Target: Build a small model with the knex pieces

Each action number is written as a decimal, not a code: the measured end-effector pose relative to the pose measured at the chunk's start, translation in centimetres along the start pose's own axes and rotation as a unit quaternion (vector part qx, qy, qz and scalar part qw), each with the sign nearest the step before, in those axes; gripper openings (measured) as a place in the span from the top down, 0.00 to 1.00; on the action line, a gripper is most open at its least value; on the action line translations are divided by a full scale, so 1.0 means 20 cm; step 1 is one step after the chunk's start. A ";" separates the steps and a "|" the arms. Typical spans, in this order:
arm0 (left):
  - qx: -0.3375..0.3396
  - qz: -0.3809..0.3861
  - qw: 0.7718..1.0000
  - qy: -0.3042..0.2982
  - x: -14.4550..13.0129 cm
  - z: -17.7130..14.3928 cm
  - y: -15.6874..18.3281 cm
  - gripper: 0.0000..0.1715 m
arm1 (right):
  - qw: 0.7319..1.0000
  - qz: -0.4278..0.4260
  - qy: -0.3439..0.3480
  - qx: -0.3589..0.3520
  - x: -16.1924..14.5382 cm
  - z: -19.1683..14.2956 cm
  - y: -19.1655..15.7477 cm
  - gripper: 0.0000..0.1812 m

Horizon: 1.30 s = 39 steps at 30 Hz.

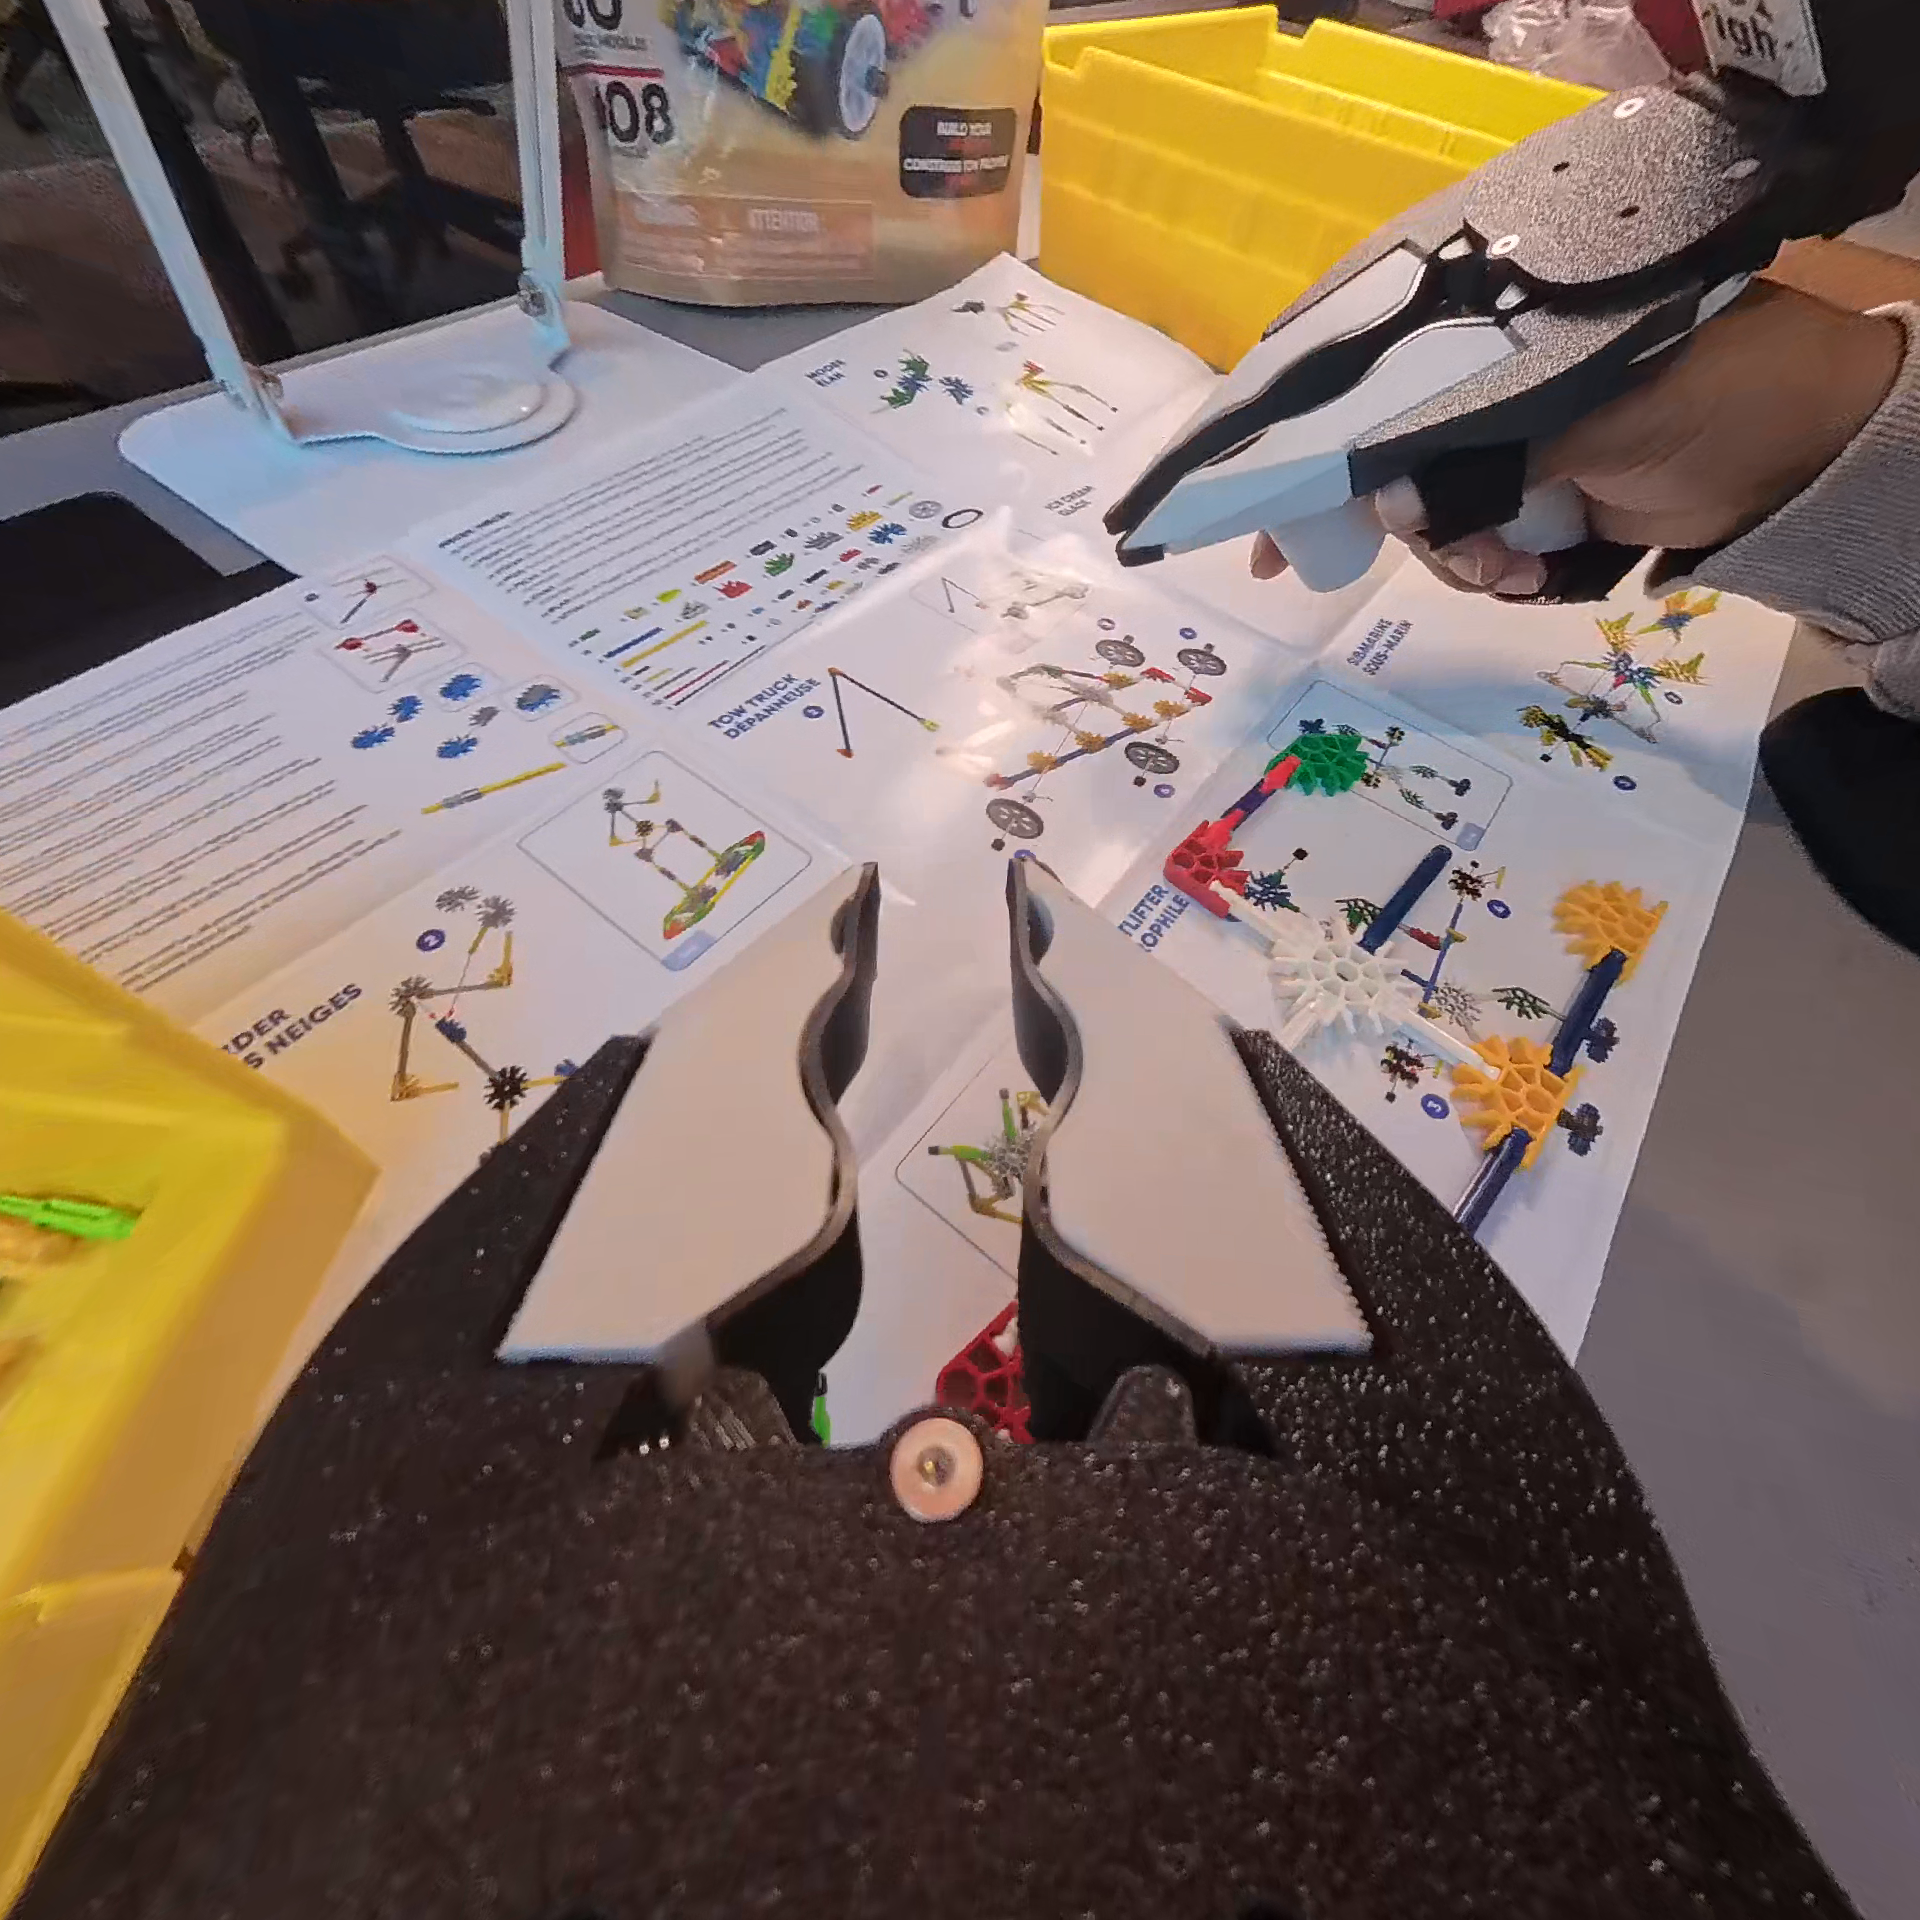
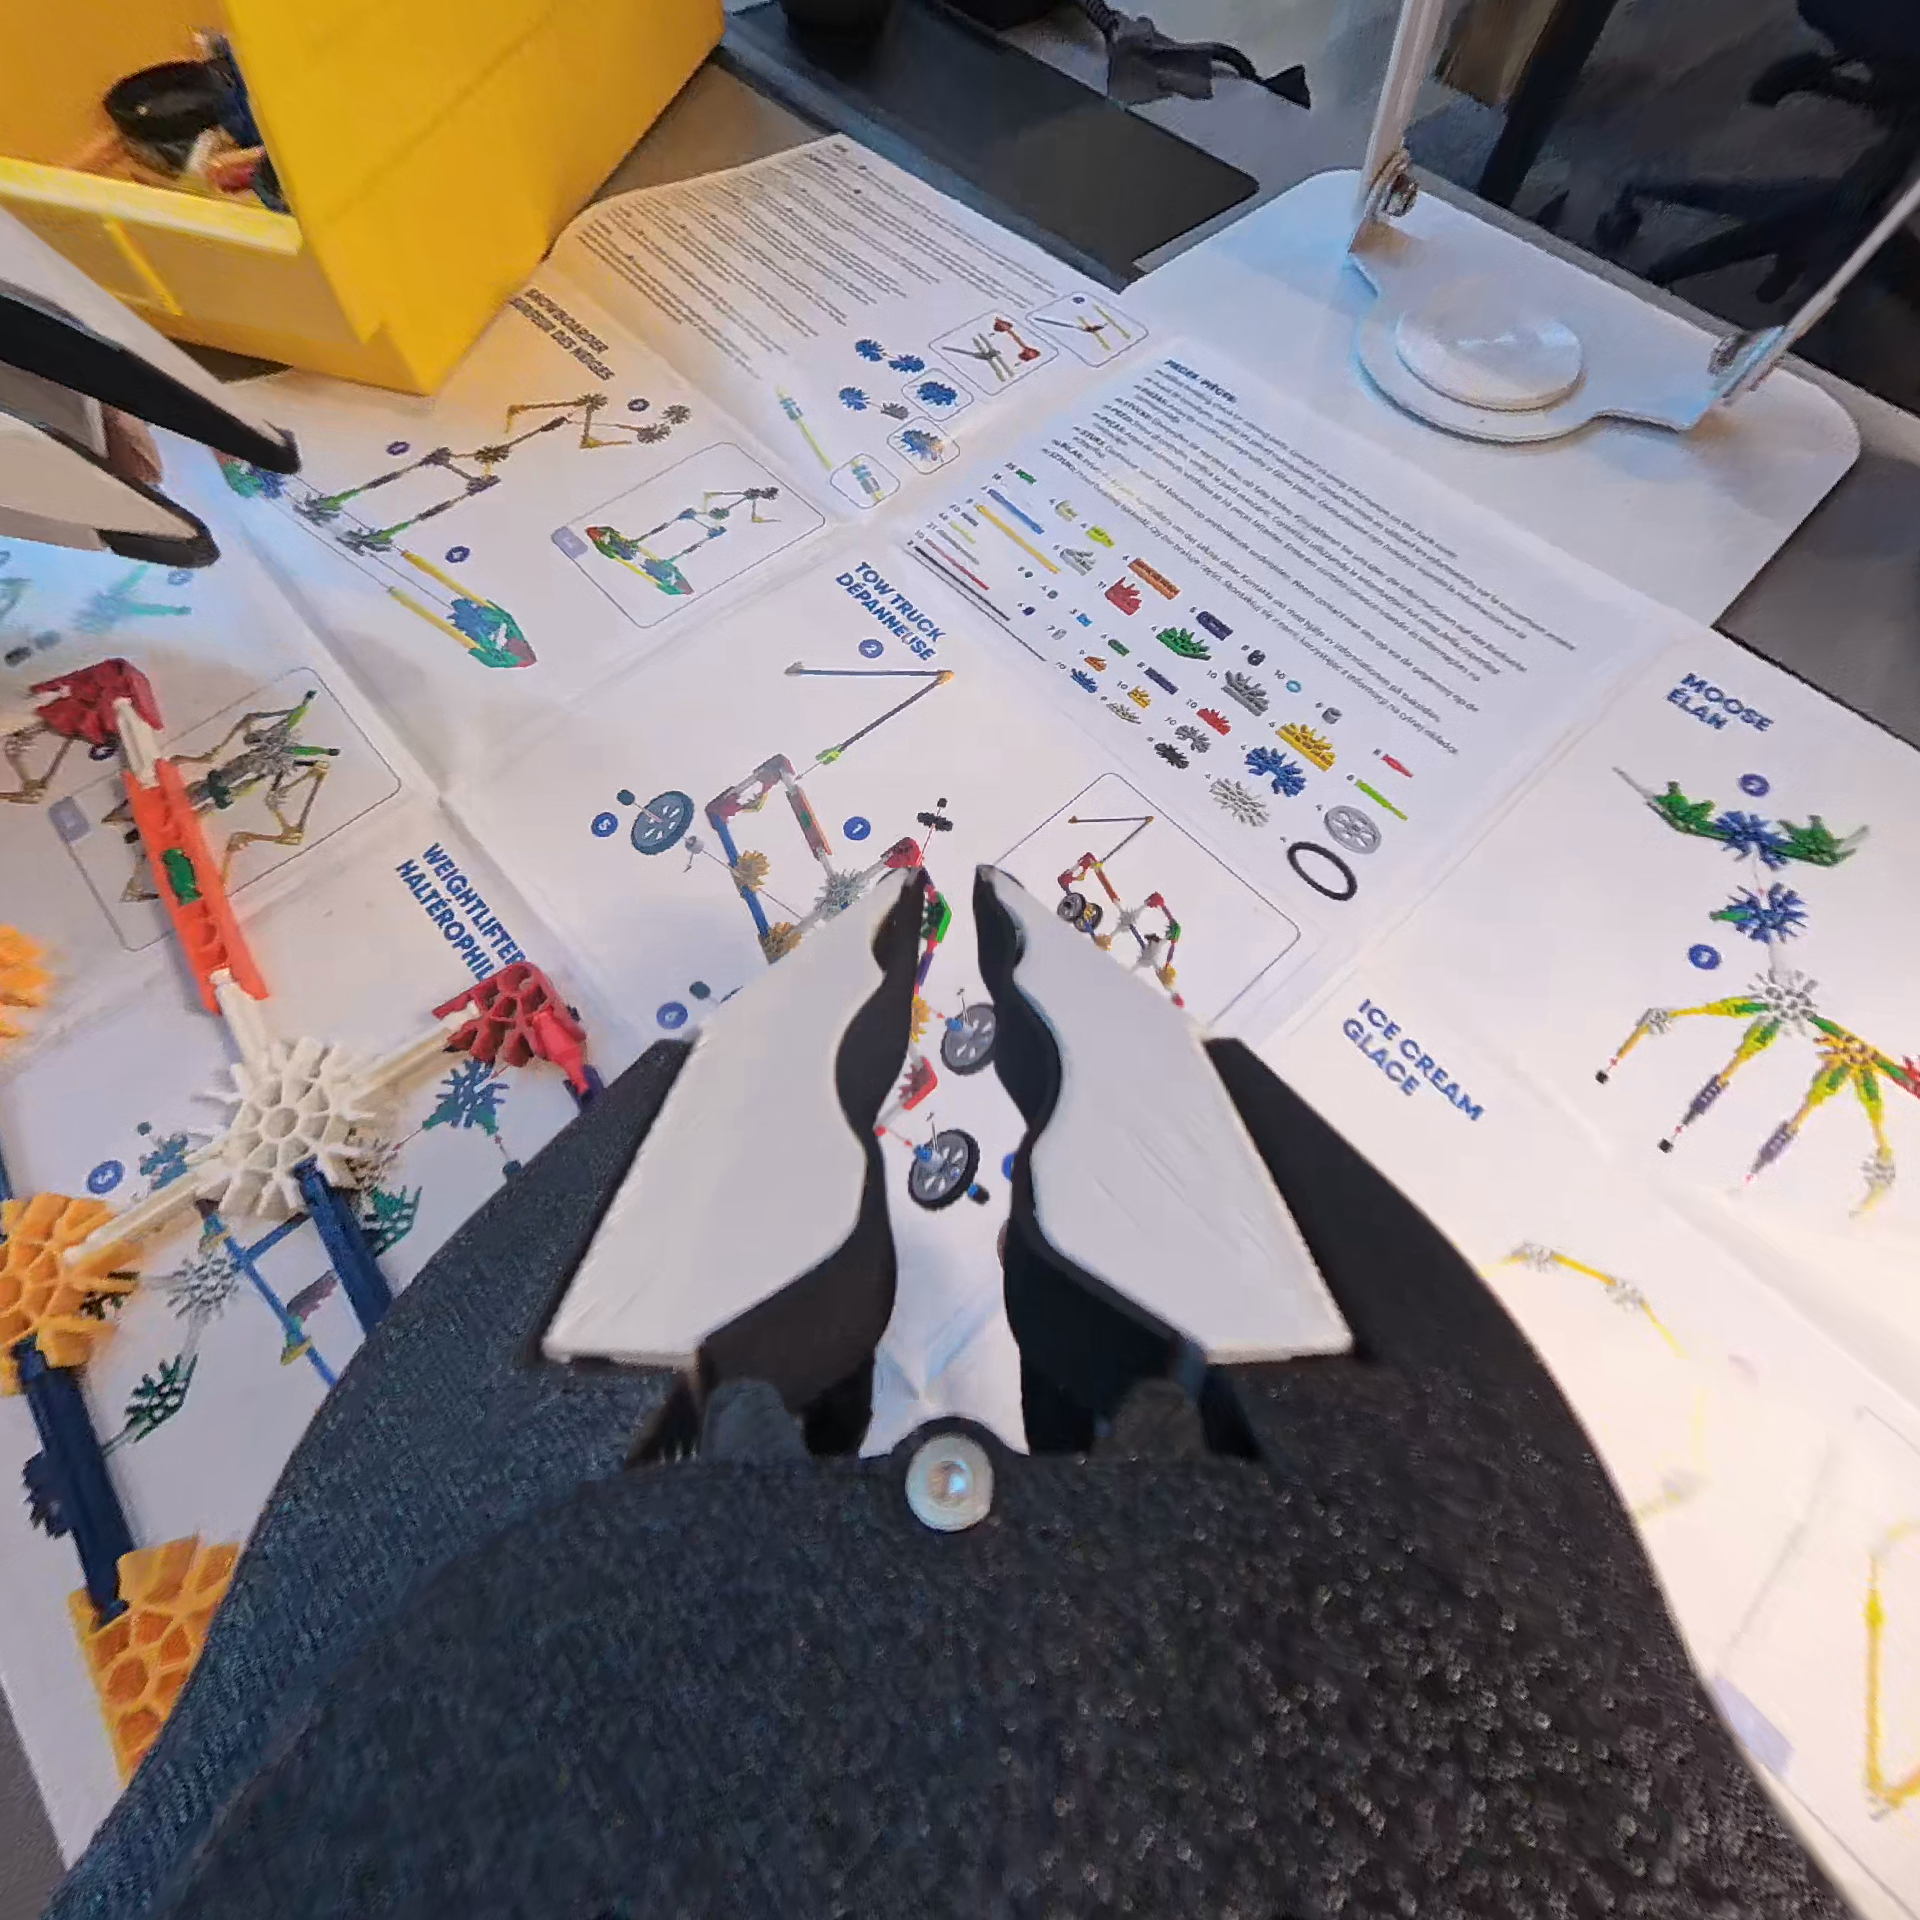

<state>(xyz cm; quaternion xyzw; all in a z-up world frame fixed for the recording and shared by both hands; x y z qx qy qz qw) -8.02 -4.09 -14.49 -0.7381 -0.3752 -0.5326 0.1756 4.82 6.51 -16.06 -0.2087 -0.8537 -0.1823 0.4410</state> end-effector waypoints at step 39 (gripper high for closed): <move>-0.152 0.118 0.953 -0.232 -0.36 -0.03 0.24 0.95 | 1.000 -0.009 -0.026 0.000 -0.13 0.05 0.02 1.00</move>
Point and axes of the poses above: each gripper's, where its closed fingertips meet, z out along the fingers, x out of its top, y = z × x across the jaws, the point moved 1 cm from there along -z, back along the fingers, and after that the axes turned 10 degrees about -x, right-handed, at the moved point
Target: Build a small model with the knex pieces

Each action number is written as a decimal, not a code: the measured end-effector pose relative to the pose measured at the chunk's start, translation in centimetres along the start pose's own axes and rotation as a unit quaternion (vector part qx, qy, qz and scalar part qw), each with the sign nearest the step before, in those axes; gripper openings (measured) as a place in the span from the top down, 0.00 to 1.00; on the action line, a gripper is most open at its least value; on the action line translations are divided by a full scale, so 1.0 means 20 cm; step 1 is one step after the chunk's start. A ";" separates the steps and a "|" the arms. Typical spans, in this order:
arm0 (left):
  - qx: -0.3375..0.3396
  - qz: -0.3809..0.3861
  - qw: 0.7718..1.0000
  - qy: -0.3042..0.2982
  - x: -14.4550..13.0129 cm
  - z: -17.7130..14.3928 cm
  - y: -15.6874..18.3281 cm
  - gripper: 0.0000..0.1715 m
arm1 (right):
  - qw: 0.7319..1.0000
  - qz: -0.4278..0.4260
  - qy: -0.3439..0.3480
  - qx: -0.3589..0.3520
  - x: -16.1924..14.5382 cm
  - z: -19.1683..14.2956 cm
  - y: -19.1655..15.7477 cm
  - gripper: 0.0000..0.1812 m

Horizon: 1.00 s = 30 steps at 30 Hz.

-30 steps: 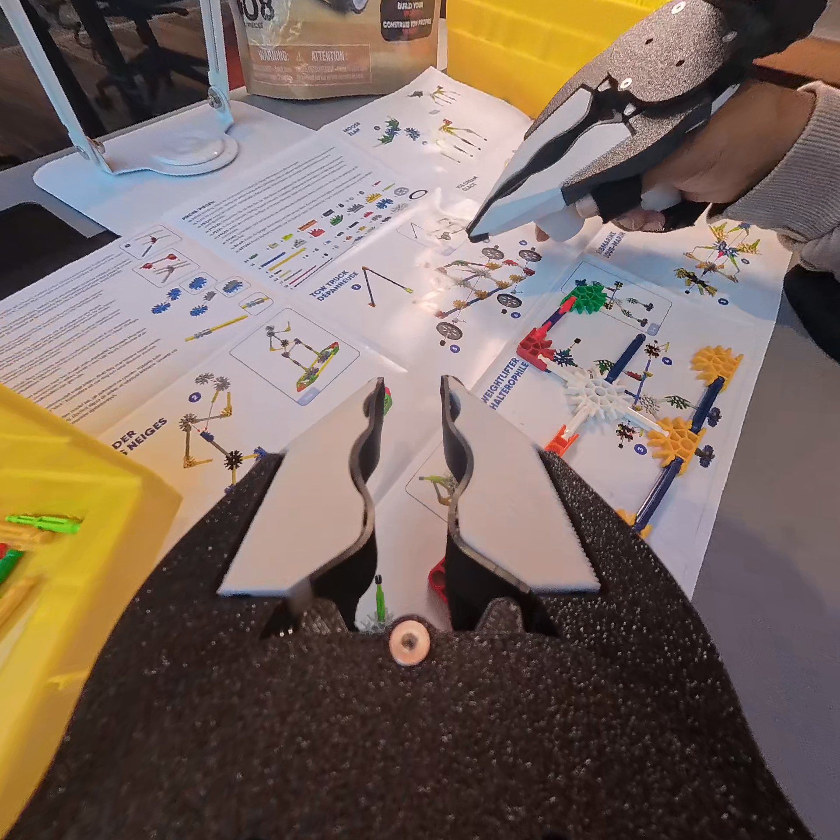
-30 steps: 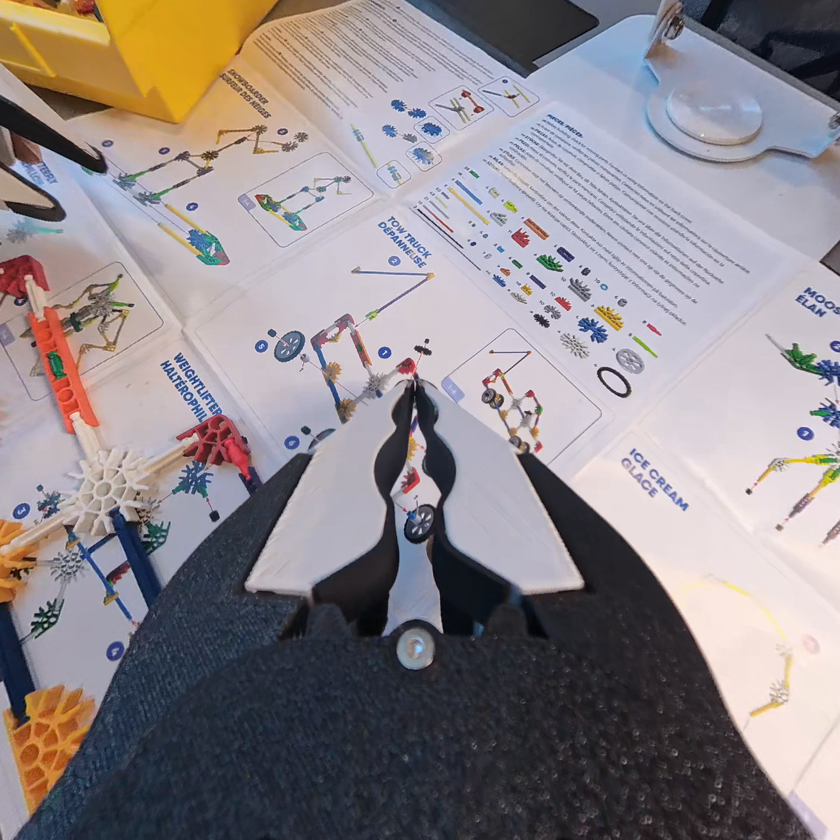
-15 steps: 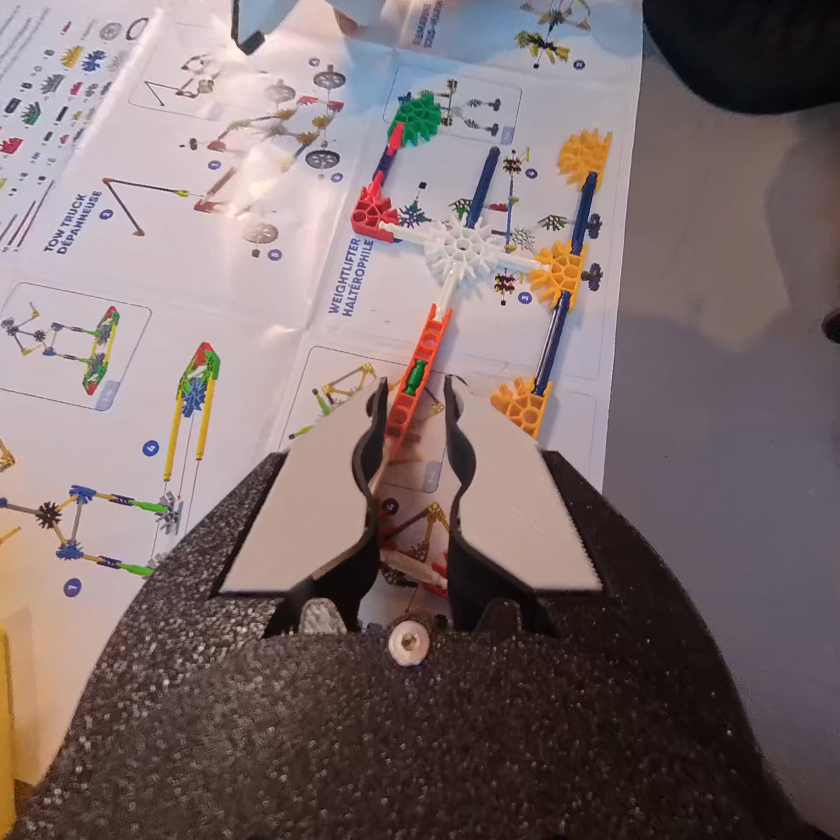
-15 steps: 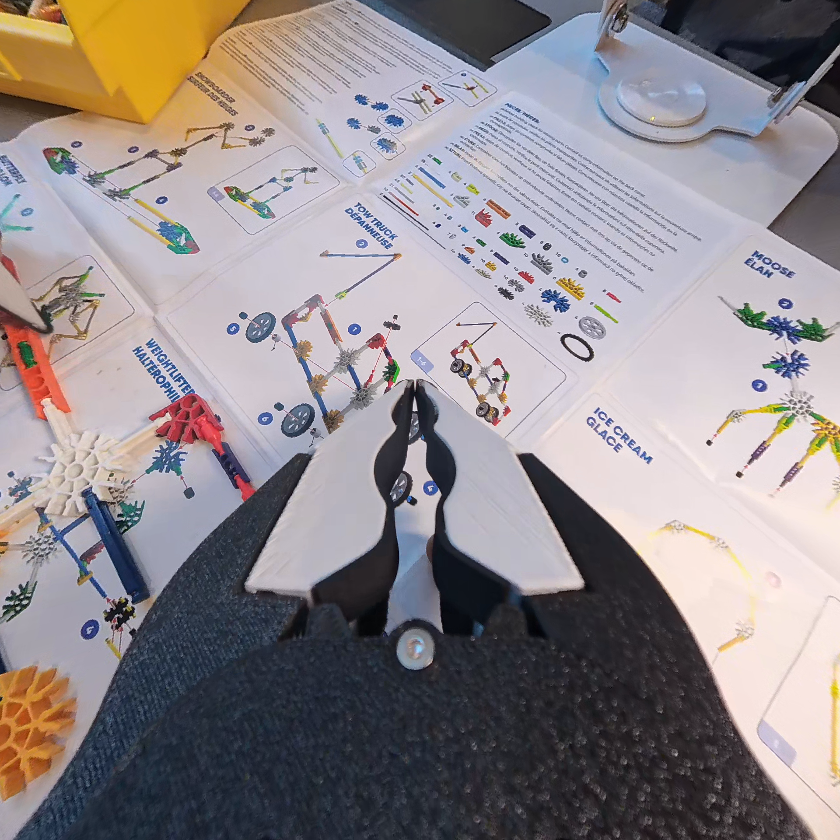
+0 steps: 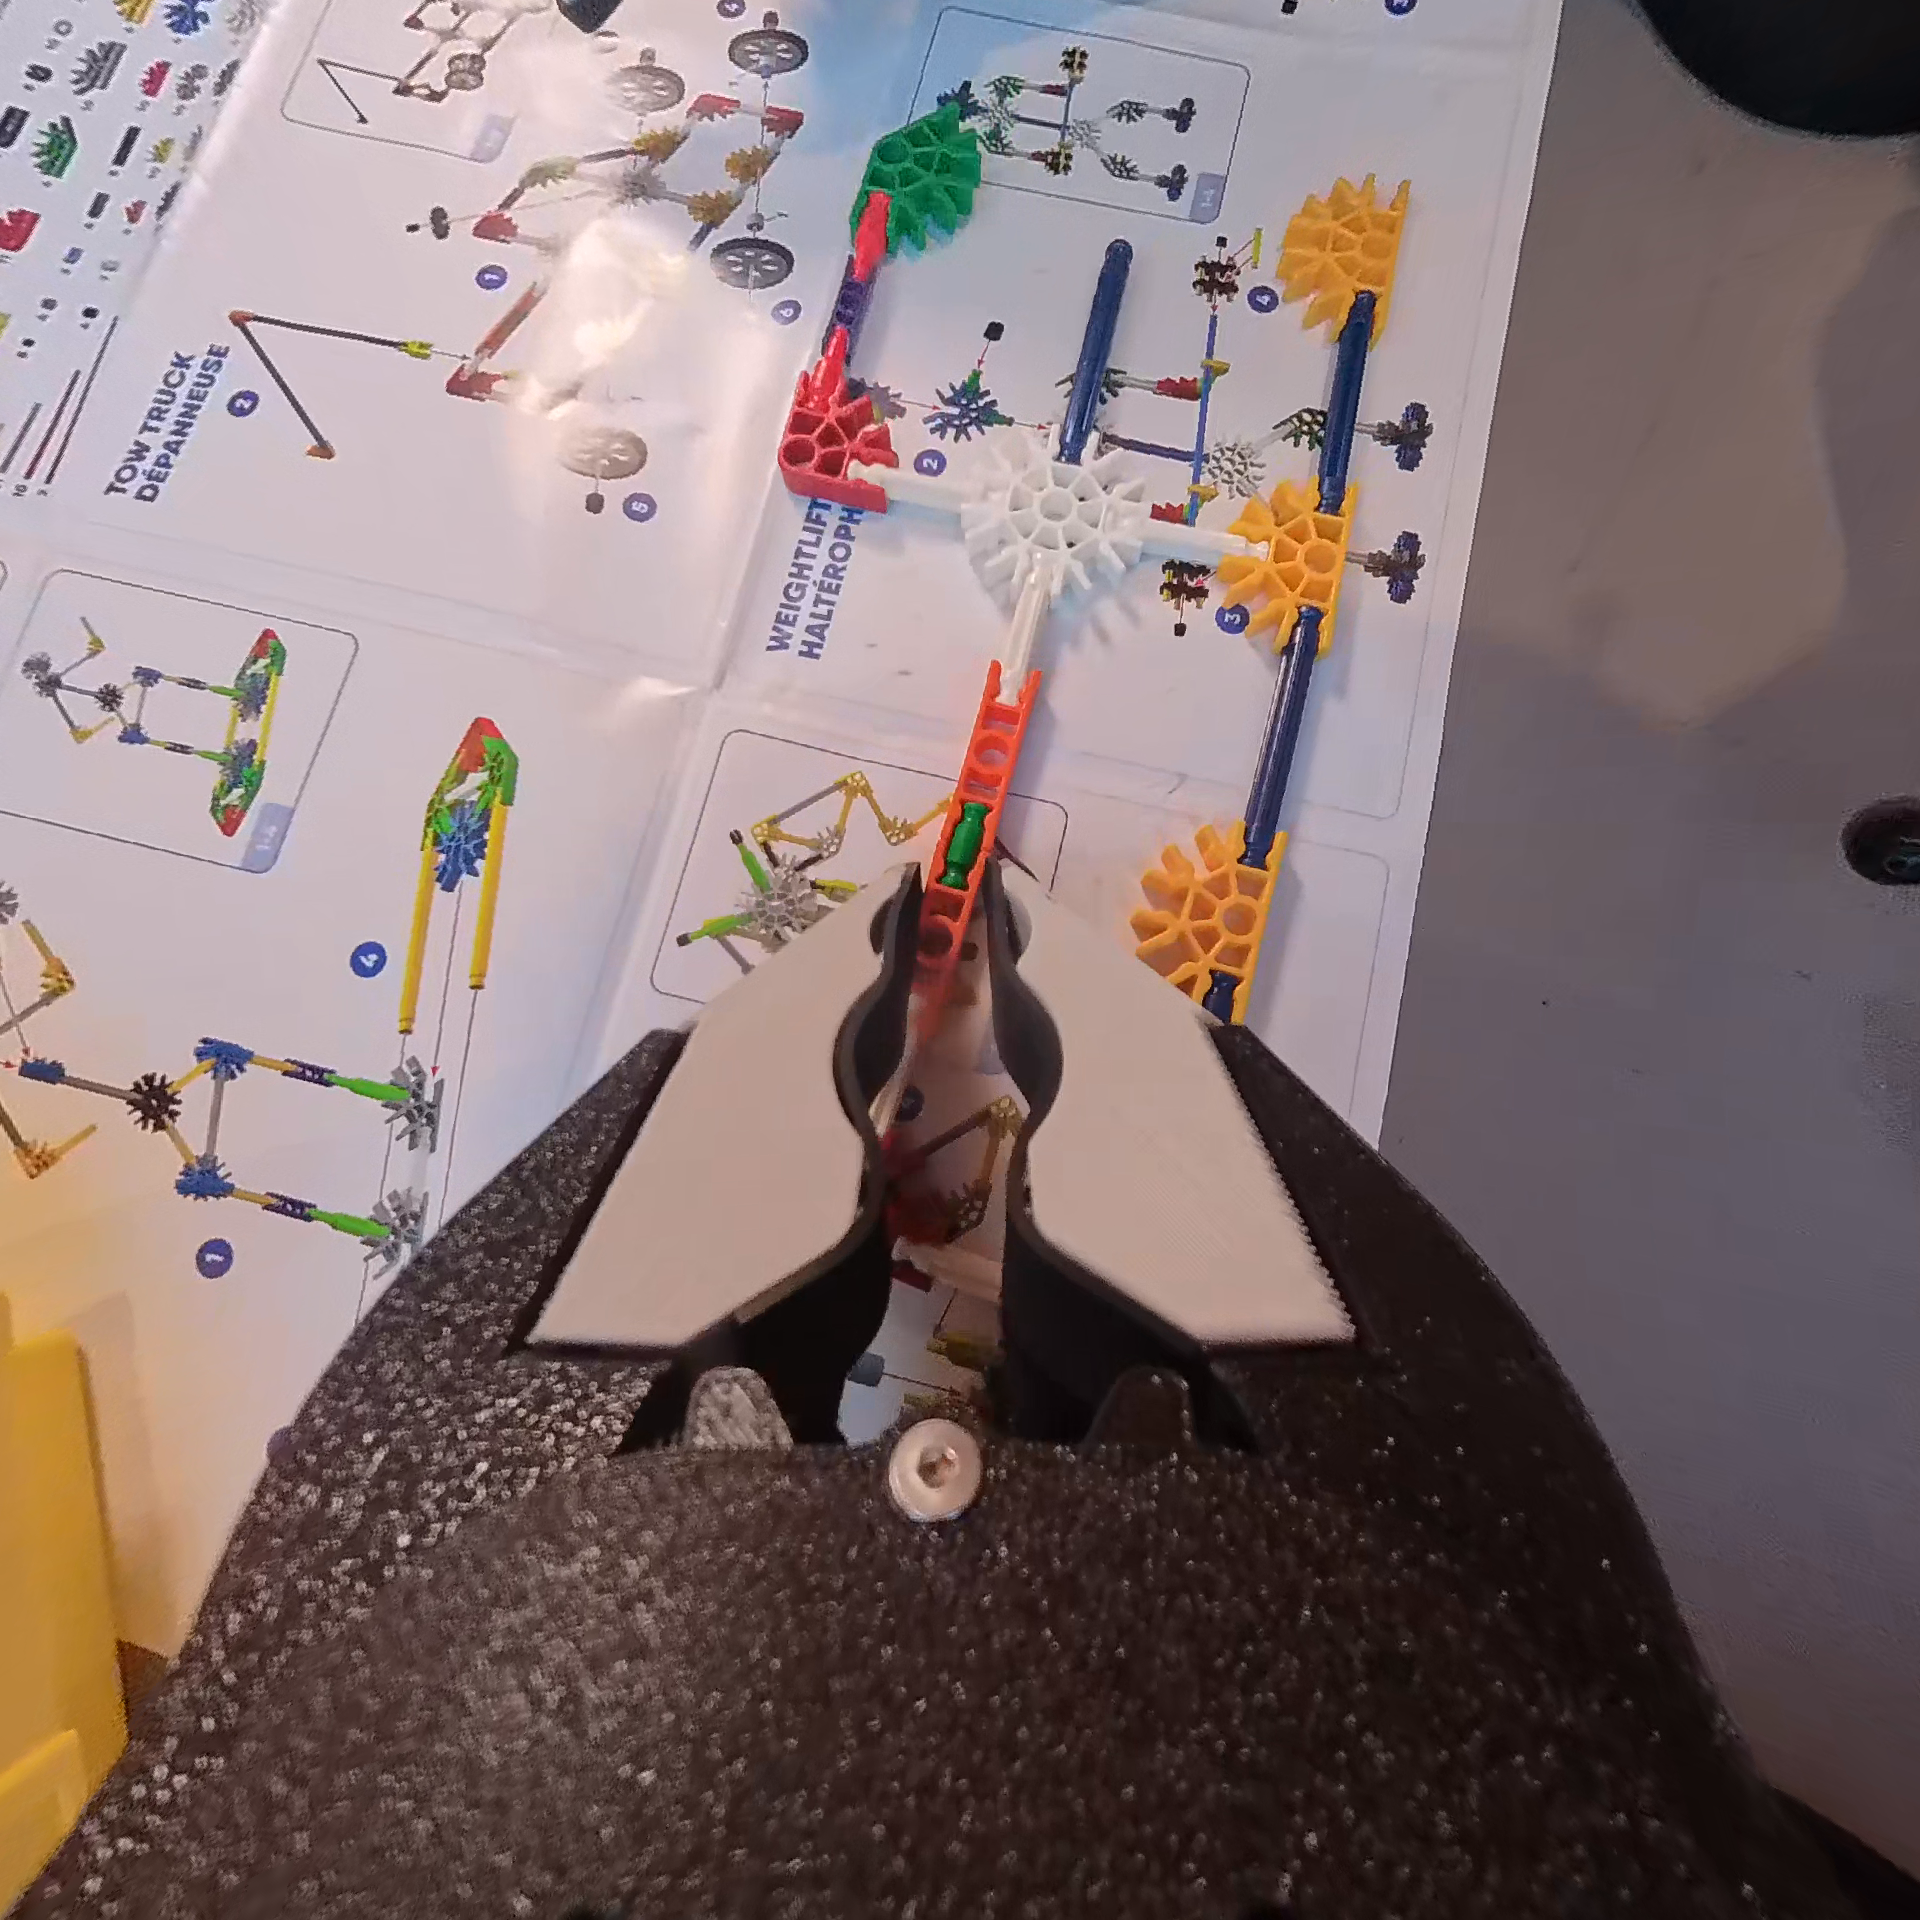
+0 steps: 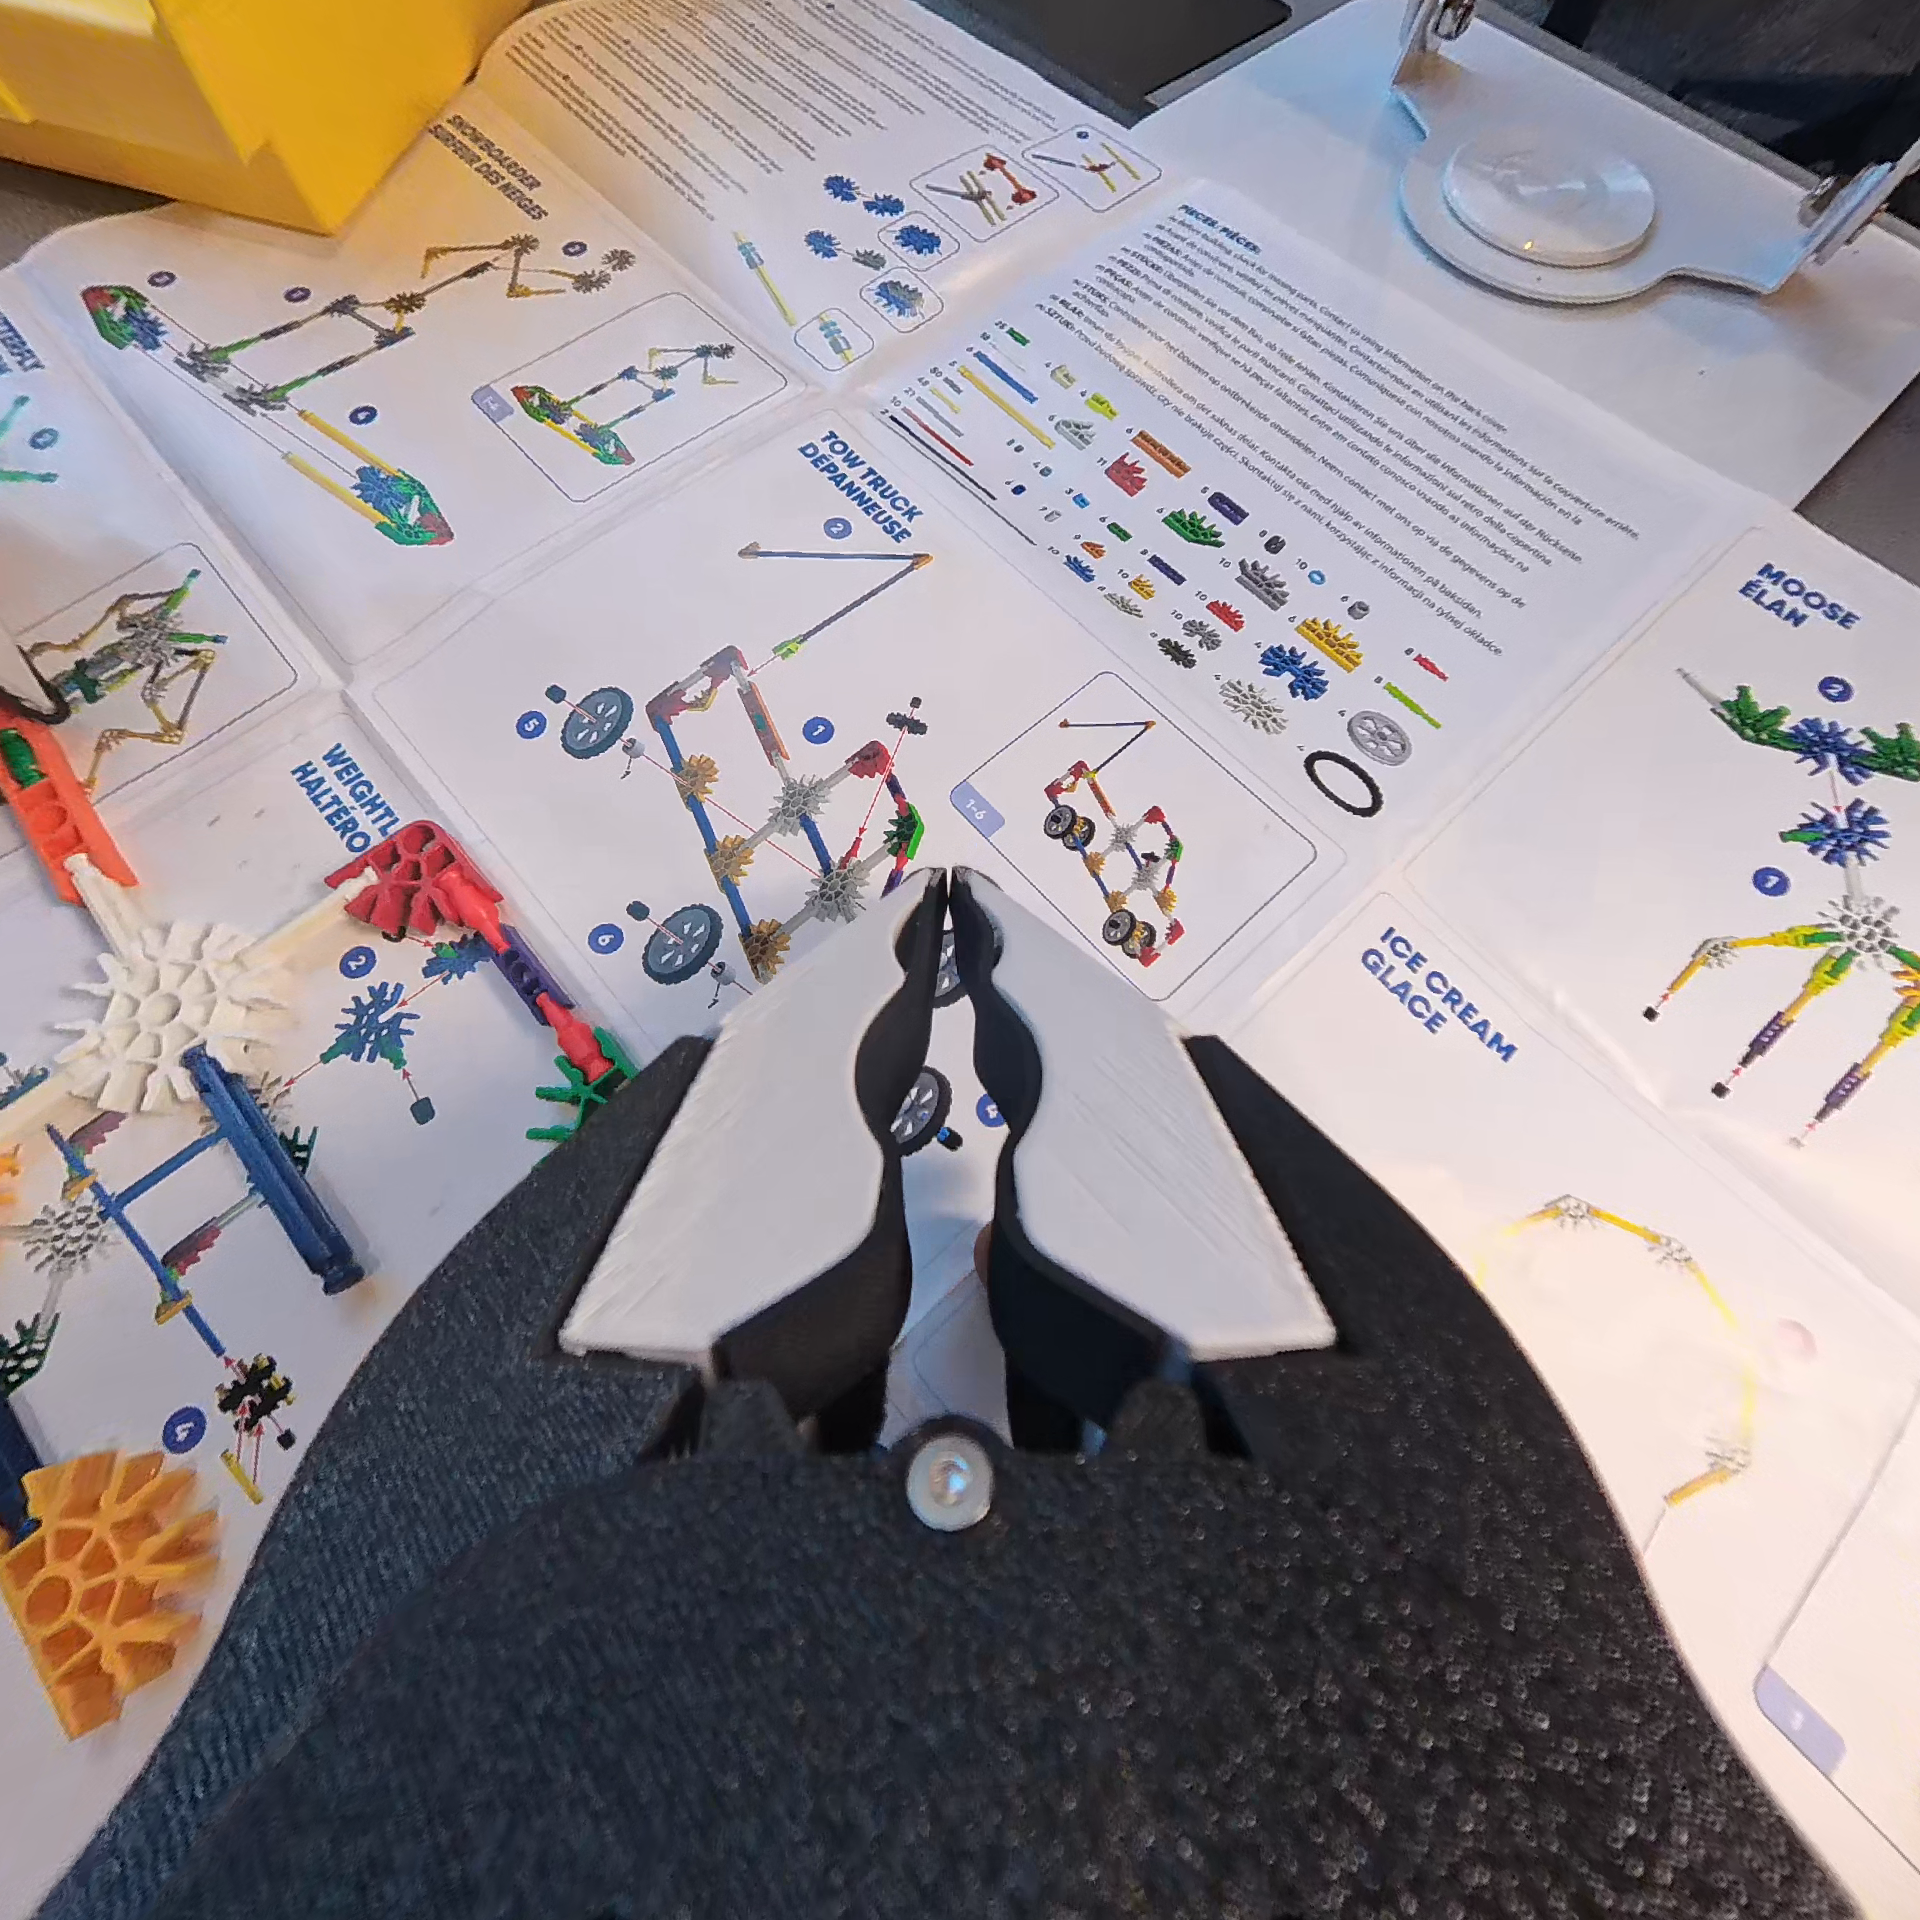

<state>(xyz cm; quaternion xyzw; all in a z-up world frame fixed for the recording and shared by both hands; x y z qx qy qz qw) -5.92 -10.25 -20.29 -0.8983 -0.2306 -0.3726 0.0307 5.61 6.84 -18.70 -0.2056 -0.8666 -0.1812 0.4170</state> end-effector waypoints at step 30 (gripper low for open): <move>0.147 -0.087 0.965 0.198 0.17 -0.23 -0.30 0.84 | 0.995 -0.092 -0.011 -0.020 0.00 0.04 -0.05 1.00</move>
Point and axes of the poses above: each gripper's, where its closed fingertips meet, z out along the fingers, x out of its top, y = z × x across the jaws, the point moved 1 cm from there along -z, back along the fingers, and after that the axes turned 10 degrees about -x, right-handed, at the moved point
